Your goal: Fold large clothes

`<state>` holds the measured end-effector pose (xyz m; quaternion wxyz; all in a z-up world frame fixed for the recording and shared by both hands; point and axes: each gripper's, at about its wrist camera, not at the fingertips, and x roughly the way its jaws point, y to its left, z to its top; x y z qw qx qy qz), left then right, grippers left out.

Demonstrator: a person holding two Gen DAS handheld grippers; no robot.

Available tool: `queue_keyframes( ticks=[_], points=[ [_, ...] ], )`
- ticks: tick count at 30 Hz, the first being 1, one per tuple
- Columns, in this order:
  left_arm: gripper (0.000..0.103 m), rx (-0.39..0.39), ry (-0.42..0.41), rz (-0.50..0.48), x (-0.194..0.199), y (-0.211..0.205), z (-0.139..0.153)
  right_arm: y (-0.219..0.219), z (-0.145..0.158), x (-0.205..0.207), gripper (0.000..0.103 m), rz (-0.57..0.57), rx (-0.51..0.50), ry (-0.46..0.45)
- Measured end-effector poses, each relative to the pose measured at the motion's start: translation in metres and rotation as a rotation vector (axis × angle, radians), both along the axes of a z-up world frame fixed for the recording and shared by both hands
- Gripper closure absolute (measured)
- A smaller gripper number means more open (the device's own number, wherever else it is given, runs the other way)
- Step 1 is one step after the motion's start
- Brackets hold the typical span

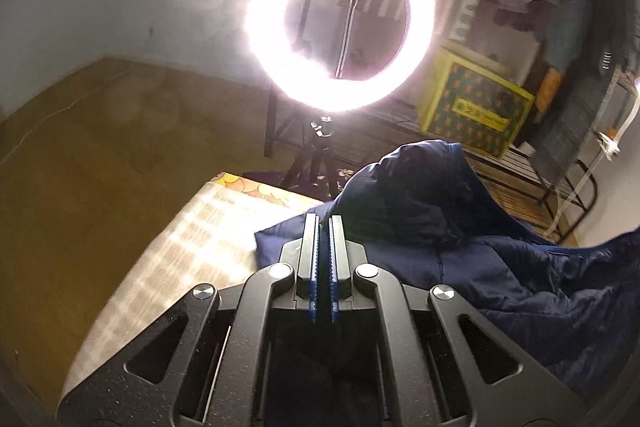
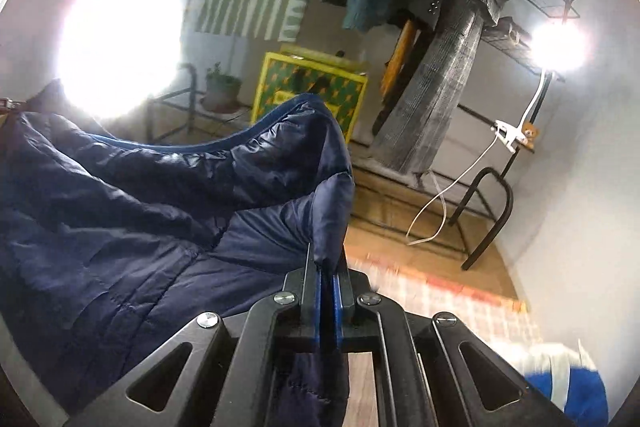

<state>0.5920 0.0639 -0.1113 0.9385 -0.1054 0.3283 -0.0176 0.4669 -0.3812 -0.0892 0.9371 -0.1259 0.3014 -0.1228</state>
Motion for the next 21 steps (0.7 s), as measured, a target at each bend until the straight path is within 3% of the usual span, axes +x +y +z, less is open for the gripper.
queue_keyframes(
  ticks=[5,8,12,14,16,18,21],
  points=[
    [0.099,0.170,0.081,0.054,0.051,-0.035,-0.047,-0.018,-0.041,0.058,0.102,-0.049,0.032,0.115],
    [0.093,0.219,0.157,0.101,0.071,-0.045,-0.075,-0.021,-0.079,0.079,0.101,-0.058,0.009,0.224],
    [0.093,0.243,0.130,0.156,0.065,-0.037,-0.063,-0.024,-0.102,0.084,0.098,-0.058,0.026,0.285],
    [0.093,0.247,0.090,0.167,0.053,-0.034,-0.046,-0.027,-0.097,0.081,0.085,-0.068,0.036,0.276],
    [0.093,0.203,0.046,0.105,0.032,-0.039,-0.025,-0.031,-0.090,0.076,0.076,-0.082,0.049,0.256],
    [0.093,0.160,0.016,-0.030,0.008,-0.058,-0.008,-0.035,-0.082,0.067,0.076,-0.074,0.081,0.242],
    [0.093,0.185,0.006,-0.190,-0.016,-0.104,-0.002,-0.040,-0.076,0.047,0.070,-0.044,0.166,0.241]
  ],
)
